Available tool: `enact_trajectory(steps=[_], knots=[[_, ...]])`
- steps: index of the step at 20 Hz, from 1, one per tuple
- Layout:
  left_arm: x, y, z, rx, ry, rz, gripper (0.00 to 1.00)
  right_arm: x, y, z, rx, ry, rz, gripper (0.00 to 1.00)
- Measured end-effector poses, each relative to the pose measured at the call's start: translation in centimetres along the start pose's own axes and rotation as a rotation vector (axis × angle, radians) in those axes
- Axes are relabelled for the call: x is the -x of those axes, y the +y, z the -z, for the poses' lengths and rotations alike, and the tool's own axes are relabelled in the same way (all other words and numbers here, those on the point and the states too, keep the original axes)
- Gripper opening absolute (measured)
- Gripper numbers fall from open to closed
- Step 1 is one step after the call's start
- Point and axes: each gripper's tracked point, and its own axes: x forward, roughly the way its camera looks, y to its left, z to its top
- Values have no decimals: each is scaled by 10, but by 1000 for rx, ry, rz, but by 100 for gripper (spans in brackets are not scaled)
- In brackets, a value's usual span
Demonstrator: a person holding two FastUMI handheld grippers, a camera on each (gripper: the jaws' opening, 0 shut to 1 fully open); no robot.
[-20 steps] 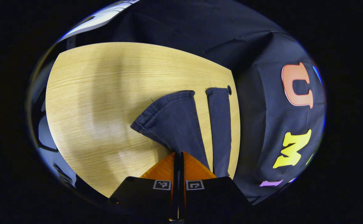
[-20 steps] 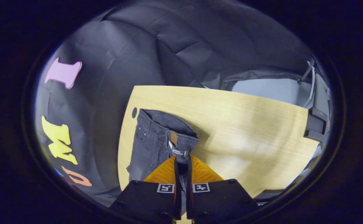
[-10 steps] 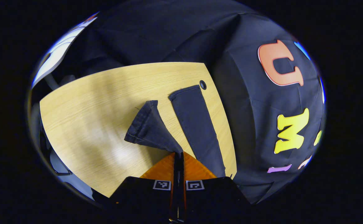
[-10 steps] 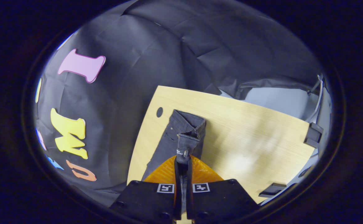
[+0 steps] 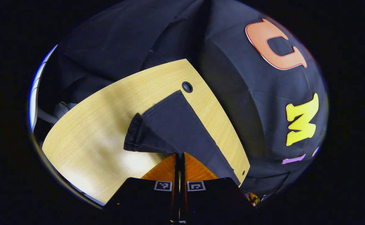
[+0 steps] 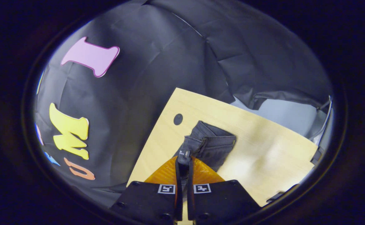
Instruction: Grasp the waist and the cuffs of the jeans and fold them to make the two legs overlap; first hold the waist and fold one-third of the jeans toward the cuffs, then hold the cuffs and fold the remaining one-third in the same direction to finish folding.
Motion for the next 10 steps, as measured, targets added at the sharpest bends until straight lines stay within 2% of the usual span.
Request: enact_trajectory(steps=[1,2,7,10], knots=[[-10,-4,-7,0,6,-3,4,-9,4,-6,1,-2,0,7],[-19,-9,-15,-11,13,-4,4,-20,9,-11,-2,-1,0,2],[-80,-29,-40,-164,47,-45,4,-77,6,-22,32,13,20,7],[-115,-37,-52,-175,65,-56,4,-110,0,-24,38,21,41,7]])
